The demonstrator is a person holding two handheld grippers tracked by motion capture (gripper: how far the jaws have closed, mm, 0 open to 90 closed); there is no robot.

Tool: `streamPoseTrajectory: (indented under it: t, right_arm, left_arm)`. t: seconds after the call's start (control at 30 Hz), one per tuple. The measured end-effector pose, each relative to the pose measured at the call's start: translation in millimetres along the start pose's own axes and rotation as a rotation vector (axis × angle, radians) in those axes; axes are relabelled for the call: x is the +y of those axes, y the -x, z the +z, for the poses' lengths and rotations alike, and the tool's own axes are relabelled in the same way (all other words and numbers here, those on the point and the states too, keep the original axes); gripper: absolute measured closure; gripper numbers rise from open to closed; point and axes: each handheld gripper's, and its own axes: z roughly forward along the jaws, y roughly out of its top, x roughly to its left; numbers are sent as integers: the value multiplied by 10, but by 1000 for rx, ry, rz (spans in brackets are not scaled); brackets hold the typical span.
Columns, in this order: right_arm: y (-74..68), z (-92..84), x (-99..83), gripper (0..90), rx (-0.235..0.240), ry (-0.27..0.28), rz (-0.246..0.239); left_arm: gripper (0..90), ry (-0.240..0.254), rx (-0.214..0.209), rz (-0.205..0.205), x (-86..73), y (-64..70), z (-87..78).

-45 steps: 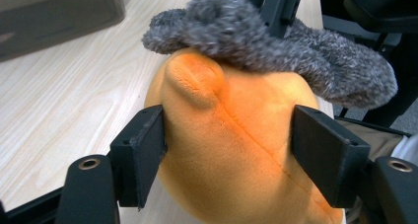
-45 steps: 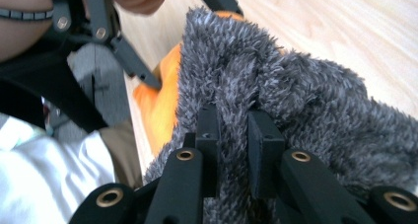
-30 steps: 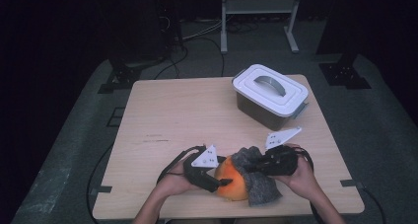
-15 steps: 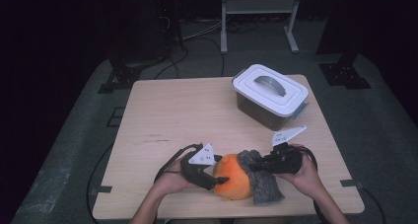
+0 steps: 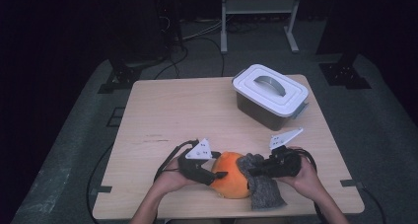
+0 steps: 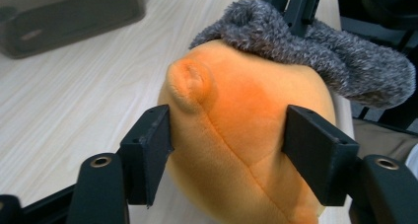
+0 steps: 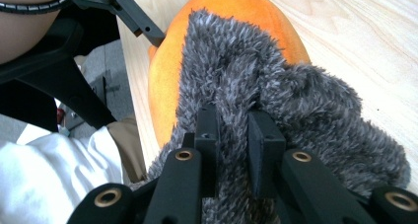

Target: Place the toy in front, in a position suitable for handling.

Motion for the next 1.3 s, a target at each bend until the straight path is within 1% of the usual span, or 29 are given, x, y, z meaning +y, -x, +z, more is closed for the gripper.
streamPoseTrajectory:
  t: [0.03, 0.07, 0.1, 0.13, 0.17, 0.2, 0.23, 0.27, 0.3, 0.33, 0.37, 0.47, 0.57, 0.6, 0.63, 0.73, 0.8, 0.87, 0.9, 0.93, 0.97, 1.0, 1.03, 1.07, 1.1, 1.2, 1.3]
  right_arm:
    - [-19, -40, 28, 765, -15, 10, -14]
    - [-19, -40, 28, 765, -15, 10, -14]
    - [-50, -86, 78, 767, -20, 52, -26]
    - [-50, -86, 78, 767, -20, 52, -26]
    - [-68, -100, 104, 767, -24, 69, -30]
    - [-104, -118, 160, 767, -33, 100, -45]
    - [-147, -116, 218, 766, -38, 131, -57]
    - [-169, -100, 243, 766, -35, 134, -63]
    - [-190, -78, 259, 766, -39, 124, -70]
    - [-190, -78, 259, 766, -39, 124, -70]
    - [-205, -19, 256, 766, -38, 99, -77]
    - [-183, -6, 235, 766, -31, 91, -68]
    - [-115, -21, 174, 767, -34, 79, -50]
    - [-55, -27, 111, 766, -37, 66, -29]
    - [-55, -27, 111, 766, -37, 66, -29]
    - [23, -35, 28, 766, -27, 50, 4]
    - [32, -33, 5, 766, -23, 52, 12]
    - [-10, -22, 22, 765, -37, 57, -4]
    - [-29, -18, 35, 765, -42, 61, -15]
    - [-64, -9, 59, 765, -44, 70, -28]
    - [-88, 2, 75, 764, -43, 76, -38]
    - [-129, 26, 102, 763, -45, 80, -58]
    - [-194, 65, 135, 761, -50, 79, -89]
    - [-194, 65, 135, 761, -50, 79, -89]
    - [-223, 82, 147, 761, -64, 62, -105]
    - [-198, 80, 130, 763, -61, 65, -94]
    - [-95, 71, 63, 764, -45, 69, -63]
  left_arm:
    - [345, -3, 1, 8, 5, 5, 1]
    - [345, 1, -4, 16, 7, 16, 6]
    - [357, 12, -22, 40, 10, 41, 15]
    - [359, 12, -22, 40, 10, 41, 15]
    - [359, 11, -30, 68, 24, 73, 22]
    - [359, 13, -36, 75, 33, 91, 30]
    - [357, 15, -48, 103, 55, 132, 37]
    - [357, 15, -48, 103, 55, 132, 37]
    - [356, 13, -58, 131, 58, 159, 38]
    - [354, 13, -58, 131, 58, 159, 38]
    - [355, 6, -58, 140, 51, 159, 35]
    - [355, -1, -53, 142, 41, 145, 30]
    - [356, -11, -46, 129, 13, 112, 22]
    - [355, -8, -45, 121, 1, 103, 22]
    - [355, -10, -46, 116, -11, 86, 17]
    - [355, -10, -47, 99, -41, 53, 4]
    - [341, -11, -53, 83, -38, 38, -9]
    - [260, -3, -64, 45, -15, 19, -29]
    - [245, 23, -69, 19, -2, 8, -40]
    - [224, 37, -74, 5, 6, 5, -43]
    - [206, 41, -78, -13, 21, 5, -36]
    - [193, 36, -73, -13, 27, 10, -24]
    - [201, 22, -58, 0, 25, 24, 2]
    - [201, 12, -52, 8, 17, 29, 19]
    - [239, 1, -42, 12, -15, 22, 33]
    - [272, 1, -43, 3, -38, 1, 25]
    - [274, -6, -39, -14, -76, -36, 9]
